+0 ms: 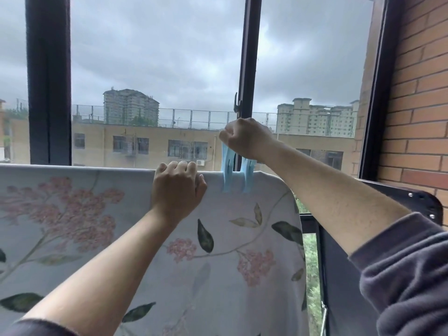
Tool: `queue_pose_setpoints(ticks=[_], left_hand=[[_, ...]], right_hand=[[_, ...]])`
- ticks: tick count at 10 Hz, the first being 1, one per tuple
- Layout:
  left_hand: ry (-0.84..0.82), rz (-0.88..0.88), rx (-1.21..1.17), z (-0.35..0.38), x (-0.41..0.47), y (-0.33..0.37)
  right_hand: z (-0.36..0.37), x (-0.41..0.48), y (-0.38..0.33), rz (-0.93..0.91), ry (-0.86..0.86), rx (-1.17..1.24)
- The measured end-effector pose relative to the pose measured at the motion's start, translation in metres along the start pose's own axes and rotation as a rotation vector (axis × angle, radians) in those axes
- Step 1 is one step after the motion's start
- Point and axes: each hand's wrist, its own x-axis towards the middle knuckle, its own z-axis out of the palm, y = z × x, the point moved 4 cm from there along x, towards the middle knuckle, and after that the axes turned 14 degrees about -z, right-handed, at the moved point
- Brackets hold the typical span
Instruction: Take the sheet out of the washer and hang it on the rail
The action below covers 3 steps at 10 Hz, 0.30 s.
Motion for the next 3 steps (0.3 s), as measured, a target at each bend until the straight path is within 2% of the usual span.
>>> queue_pose_setpoints(ticks=[2,3], left_hand=[[-0.06,-0.005,-0.034,0.002,-0.003,-0.01],[-0.067,0.031,-0.078,-0.002,-0.016,-0.016]], right_hand=[[0.011,-0.022,-0.022,-0.091,0.298,-0.152],[0.022,-0.056,-0.043,-0.097,0.434,-0.082]])
